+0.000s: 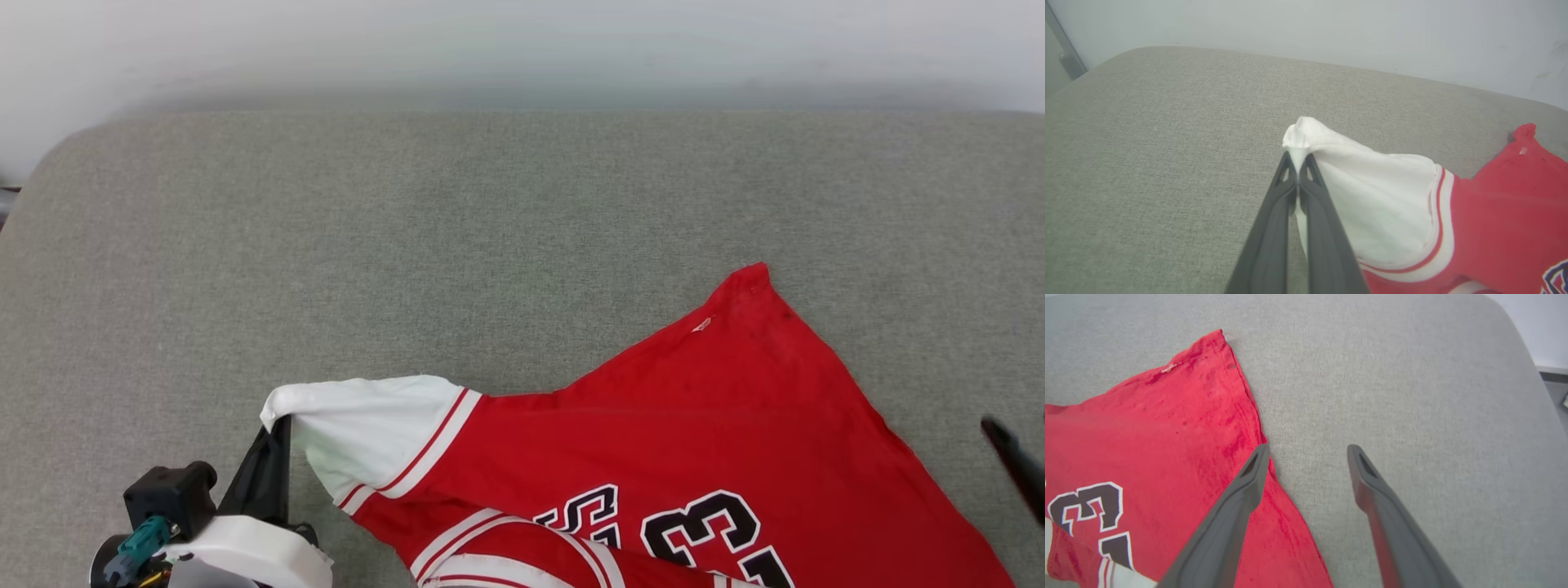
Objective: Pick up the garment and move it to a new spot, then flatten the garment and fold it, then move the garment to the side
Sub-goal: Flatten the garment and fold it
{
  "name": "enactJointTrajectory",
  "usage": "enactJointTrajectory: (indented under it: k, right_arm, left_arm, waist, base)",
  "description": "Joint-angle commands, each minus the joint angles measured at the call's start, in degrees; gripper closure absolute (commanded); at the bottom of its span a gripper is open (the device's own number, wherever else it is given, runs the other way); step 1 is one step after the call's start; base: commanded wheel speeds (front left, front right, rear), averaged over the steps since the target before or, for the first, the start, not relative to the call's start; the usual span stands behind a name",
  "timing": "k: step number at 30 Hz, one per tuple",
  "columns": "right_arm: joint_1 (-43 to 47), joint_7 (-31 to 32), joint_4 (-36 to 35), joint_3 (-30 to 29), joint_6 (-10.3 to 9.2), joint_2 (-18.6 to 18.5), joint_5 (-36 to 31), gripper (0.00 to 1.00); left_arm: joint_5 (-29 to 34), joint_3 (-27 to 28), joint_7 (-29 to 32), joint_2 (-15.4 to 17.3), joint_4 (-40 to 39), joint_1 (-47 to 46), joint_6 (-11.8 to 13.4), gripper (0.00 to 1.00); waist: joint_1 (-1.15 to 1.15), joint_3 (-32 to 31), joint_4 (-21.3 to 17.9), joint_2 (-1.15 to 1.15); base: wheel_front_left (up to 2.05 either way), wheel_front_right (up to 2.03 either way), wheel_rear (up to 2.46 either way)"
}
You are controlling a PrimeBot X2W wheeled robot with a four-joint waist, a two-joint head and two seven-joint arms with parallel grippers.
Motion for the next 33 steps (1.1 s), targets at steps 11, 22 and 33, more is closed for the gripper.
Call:
enactJointTrajectory:
  k: [11, 22, 33]
  right_arm:
    - [-23.9, 9.1, -2.6, 14.0, -0.03, -8.7, -1.5, 0.0]
    - [-44.2, 22.5, 10.6, 34.3, -0.03, -11.2, 1.9, 0.0]
    - [-53.7, 19.7, 28.3, 46.3, -0.03, -5.7, 1.6, 0.0]
  left_arm:
    - [1.9, -1.7, 0.3, -1.1, -1.0, -5.2, -0.5, 1.0]
    - [3.5, -3.2, -0.3, -3.7, -0.9, -10.0, -1.4, 1.0]
    - [4.1, -3.6, -0.8, -5.5, 0.6, -12.4, -2.7, 1.0]
  waist:
    - [0.0, 4.8, 3.2, 0.0]
    - [0.0, 10.0, 7.1, 0.0]
    - [0.0, 13.1, 8.5, 0.0]
  base:
    - [0.0, 0.0, 0.0]
    - [0.0, 0.0, 0.0]
    - [0.0, 0.0, 0.0]
